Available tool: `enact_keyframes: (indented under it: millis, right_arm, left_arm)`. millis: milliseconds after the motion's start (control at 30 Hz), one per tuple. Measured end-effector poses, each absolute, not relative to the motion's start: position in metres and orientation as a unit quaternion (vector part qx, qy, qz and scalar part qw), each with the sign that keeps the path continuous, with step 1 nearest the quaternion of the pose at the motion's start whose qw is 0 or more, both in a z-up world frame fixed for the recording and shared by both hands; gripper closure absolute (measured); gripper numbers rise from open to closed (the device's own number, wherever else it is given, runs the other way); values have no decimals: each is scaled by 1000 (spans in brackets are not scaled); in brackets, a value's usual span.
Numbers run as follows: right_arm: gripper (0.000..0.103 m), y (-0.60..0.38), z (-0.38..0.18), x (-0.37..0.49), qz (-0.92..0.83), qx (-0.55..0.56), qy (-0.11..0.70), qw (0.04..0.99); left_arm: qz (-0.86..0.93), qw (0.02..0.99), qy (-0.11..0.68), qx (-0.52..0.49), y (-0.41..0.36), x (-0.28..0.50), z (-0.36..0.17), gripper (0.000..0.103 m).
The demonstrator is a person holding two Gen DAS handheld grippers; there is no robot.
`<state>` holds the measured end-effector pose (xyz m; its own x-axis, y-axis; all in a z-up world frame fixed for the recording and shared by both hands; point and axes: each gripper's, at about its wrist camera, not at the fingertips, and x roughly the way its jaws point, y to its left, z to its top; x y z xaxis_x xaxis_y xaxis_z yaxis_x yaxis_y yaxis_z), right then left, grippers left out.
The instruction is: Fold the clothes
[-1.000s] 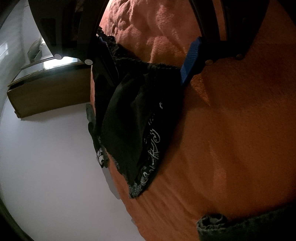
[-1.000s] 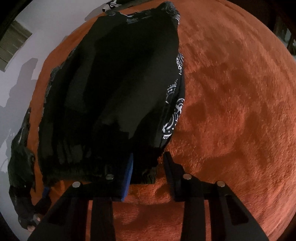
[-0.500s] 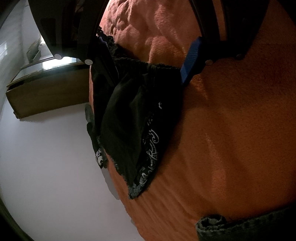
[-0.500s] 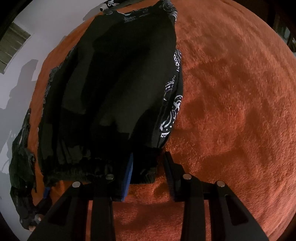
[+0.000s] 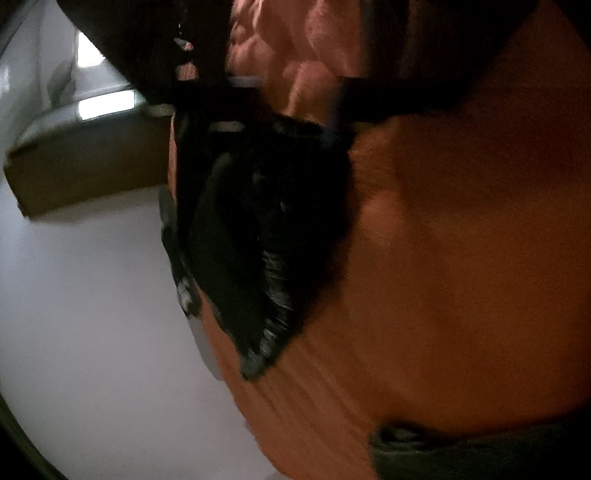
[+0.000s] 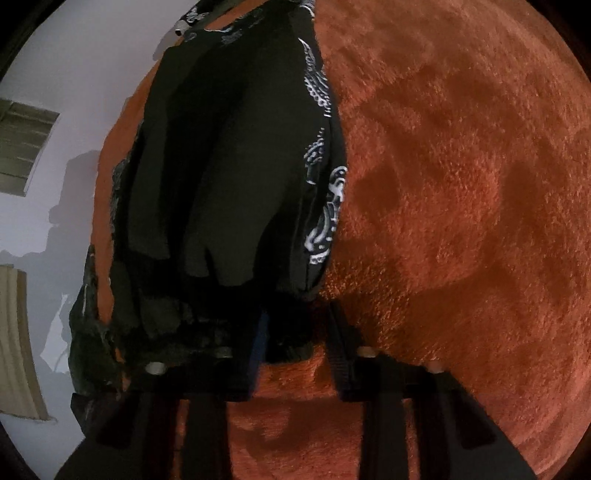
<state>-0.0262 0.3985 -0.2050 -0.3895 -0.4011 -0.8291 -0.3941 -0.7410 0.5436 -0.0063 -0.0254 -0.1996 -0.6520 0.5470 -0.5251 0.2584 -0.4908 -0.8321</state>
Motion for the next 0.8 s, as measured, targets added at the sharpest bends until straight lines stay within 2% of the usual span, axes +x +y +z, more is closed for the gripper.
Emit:
enact_keyframes:
  millis: [33,133,267,400,567,800]
  right_arm:
    - [91,397,-202,-26,-757,550,-352,3]
    - [95,391,-190,-23,-772,541,-333,3]
    - [96,383,-172,-20,-784,524,-333,-5]
    - [96,379,-156,-11,-777,524,-349,-8]
    - [96,381,-135,-5,-773,527,-352,-13]
    - [96,385,-140,-12,-767,541,-345,-20]
  left_arm:
    - [759,99,-501,-404,-26,-6,-201,90]
    - [762,97,-495,-406,-25,-6,-198,92]
    - [756,73,-485,-434,-18,-6,-190,92]
    - [737,52,-511,-438,-16,3,-181,92]
    - [741,45,-491,-455,-15,8,-164,94]
    - [742,29,-475,-472,-19,21,-140,94]
